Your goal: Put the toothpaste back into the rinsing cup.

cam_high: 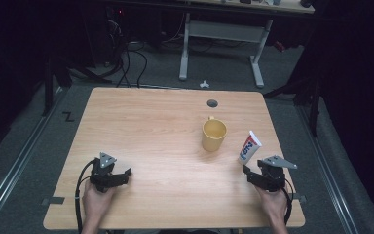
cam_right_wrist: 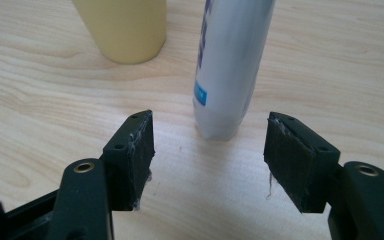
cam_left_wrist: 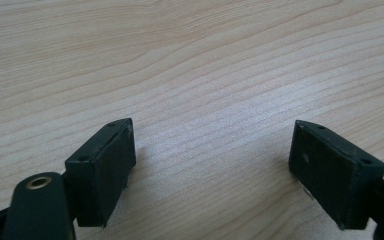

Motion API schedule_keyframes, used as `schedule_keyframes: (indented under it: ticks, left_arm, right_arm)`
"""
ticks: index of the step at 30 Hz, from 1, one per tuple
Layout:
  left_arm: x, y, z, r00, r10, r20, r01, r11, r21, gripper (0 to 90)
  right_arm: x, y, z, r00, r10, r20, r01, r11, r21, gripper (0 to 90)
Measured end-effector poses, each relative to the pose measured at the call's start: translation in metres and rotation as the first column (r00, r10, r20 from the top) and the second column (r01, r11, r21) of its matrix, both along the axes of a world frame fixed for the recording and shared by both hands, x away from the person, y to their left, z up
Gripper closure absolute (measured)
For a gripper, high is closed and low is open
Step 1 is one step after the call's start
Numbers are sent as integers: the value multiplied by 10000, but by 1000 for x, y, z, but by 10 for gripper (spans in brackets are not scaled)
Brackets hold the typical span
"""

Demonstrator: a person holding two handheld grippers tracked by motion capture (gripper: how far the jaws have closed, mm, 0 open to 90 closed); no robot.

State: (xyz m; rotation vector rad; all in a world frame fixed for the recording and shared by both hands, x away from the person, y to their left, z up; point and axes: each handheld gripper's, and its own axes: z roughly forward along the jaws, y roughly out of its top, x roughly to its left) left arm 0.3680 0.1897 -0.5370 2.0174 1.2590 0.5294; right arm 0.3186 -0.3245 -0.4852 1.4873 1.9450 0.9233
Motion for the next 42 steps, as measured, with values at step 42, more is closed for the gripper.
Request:
schedule_keyframes:
  ticks: [42]
  left_arm:
    - [0, 0, 0, 10000, -11, 2, 11, 10000, 21, 191]
  right_arm:
    - [55, 0, 5, 9998, -192, -2, 192, 9995, 260, 478]
